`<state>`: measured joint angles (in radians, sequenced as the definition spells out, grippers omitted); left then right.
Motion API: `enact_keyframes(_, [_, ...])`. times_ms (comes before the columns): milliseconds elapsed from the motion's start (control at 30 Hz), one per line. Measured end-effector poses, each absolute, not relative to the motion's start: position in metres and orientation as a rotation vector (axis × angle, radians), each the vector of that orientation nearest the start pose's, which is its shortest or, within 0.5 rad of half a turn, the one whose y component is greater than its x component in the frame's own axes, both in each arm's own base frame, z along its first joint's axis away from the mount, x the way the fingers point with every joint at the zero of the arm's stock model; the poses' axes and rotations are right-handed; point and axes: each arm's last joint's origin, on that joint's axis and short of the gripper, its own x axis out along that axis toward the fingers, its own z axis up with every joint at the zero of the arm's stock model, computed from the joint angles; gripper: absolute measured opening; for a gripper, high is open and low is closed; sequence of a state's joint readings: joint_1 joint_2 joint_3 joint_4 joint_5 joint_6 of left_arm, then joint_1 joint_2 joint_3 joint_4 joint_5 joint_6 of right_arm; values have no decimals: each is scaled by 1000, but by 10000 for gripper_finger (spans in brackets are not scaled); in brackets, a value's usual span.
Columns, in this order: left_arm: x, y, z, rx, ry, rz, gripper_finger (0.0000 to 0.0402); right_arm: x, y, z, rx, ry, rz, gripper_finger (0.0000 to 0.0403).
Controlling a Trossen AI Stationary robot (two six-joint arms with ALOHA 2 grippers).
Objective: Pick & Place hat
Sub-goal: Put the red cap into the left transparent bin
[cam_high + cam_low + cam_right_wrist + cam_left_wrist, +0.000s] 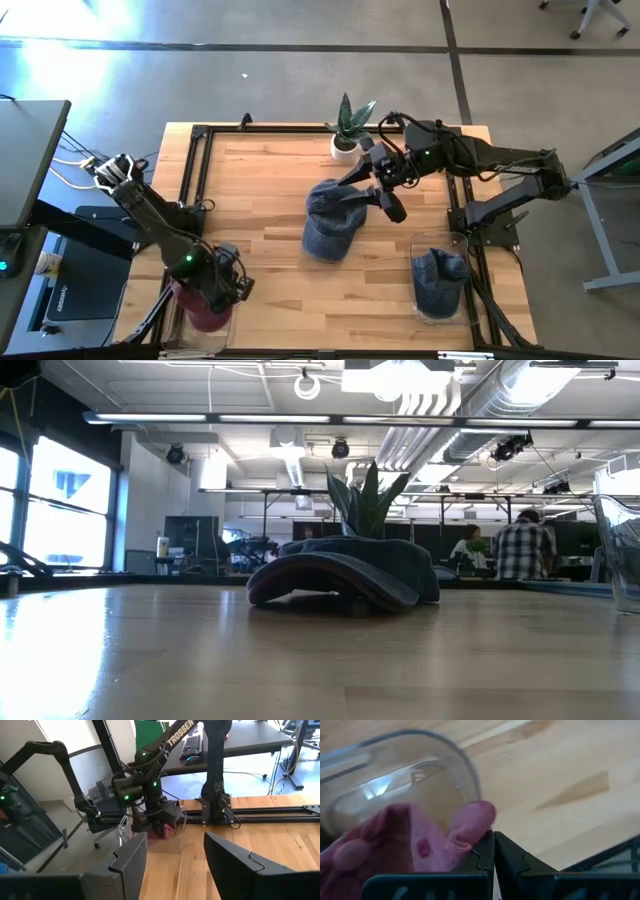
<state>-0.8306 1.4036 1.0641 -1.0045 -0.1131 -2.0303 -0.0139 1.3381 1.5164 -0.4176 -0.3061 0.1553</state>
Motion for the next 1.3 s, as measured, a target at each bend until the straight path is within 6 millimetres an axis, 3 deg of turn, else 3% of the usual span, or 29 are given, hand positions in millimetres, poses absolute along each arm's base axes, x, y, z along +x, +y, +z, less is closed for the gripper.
enact_keyframes(200, [160,-177,243,-1052,1240,868,0,279,5,442,176,261,274,193])
enact_keyframes(500, [167,-182,228,-1002,1191,945,0,278,5,440,169,276,269,193])
enact_keyframes(633, [169,-184,237,-1048,1170,900,0,278,5,440,168,276,263,193])
enact_keyframes(733, [170,-186,260,-1098,1183,856,0,278,5,440,161,274,264,193])
enact_keyframes(900, [165,-191,300,-1184,1365,781,0,278,5,440,127,269,268,193])
enact_keyframes(967, [161,-193,308,-1216,1483,799,0,278,5,440,113,267,270,193])
enact_keyframes(1100, [147,-199,307,-1203,1652,865,0,278,5,439,83,271,274,193])
enact_keyframes(1200, [129,-195,301,-1120,1783,1099,0,277,5,438,70,289,276,193])
enact_keyframes(1300, [116,-190,298,-1034,1782,1270,0,277,5,436,64,305,277,193])
